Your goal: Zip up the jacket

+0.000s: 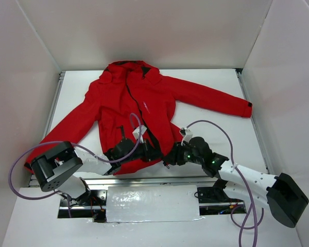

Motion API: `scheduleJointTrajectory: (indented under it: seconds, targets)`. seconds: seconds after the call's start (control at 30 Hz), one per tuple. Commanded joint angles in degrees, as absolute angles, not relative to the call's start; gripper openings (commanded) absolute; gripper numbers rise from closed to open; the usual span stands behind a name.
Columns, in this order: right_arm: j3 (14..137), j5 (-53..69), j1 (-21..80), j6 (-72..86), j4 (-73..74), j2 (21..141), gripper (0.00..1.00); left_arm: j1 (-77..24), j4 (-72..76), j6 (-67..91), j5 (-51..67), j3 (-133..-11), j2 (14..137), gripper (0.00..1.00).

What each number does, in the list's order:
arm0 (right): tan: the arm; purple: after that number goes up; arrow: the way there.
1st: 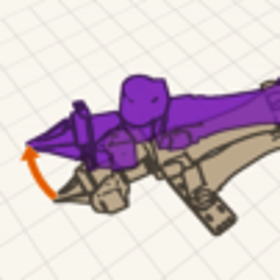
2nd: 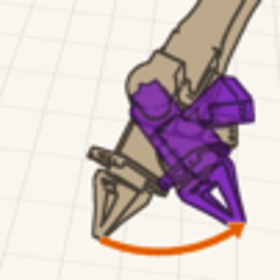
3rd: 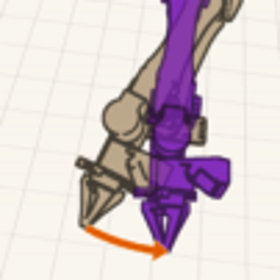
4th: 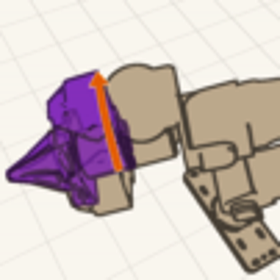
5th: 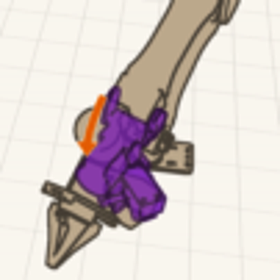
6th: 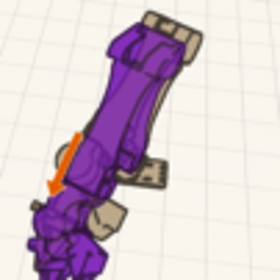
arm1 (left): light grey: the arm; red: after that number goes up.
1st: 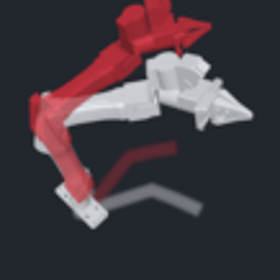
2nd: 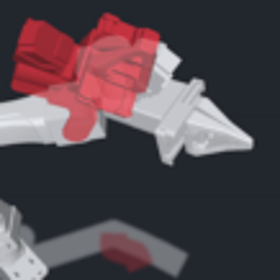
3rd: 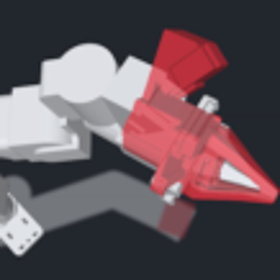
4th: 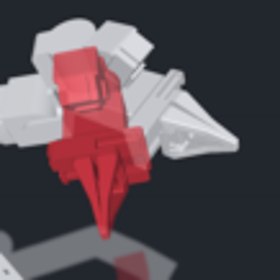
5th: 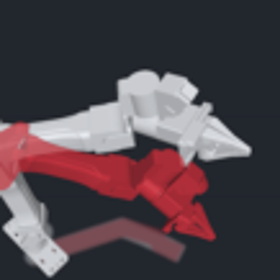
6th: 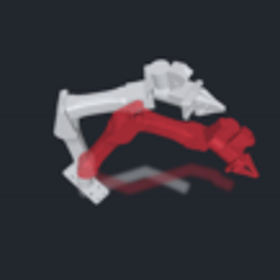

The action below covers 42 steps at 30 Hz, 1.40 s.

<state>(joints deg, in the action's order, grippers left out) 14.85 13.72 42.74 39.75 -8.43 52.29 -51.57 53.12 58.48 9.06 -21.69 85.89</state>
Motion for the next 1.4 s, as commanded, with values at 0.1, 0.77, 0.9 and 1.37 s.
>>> scheduleJointTrajectory:
  seconds: [0.1,0.77,0.9,1.37]
  targets:
    - [13.6,17.6,42.6,38.8,-14.1,52.9,0.45,-51.7,60.9,57.4,15.0,-21.2,82.2,0.00]
    - [8.7,27.1,42.5,39.1,-19.8,41.2,0.34,-51.7,79.6,53.8,20.4,-17.8,88.1,0.00]
    - [7.8,29.6,42.5,39.6,-21.9,41.3,0.40,-51.6,74.6,51.7,18.2,-18.5,85.9,0.00]
    - [7.1,34.9,42.5,41.9,-28.6,43.9,0.35,-51.7,66.7,45.2,16.7,-18.7,81.3,0.00]
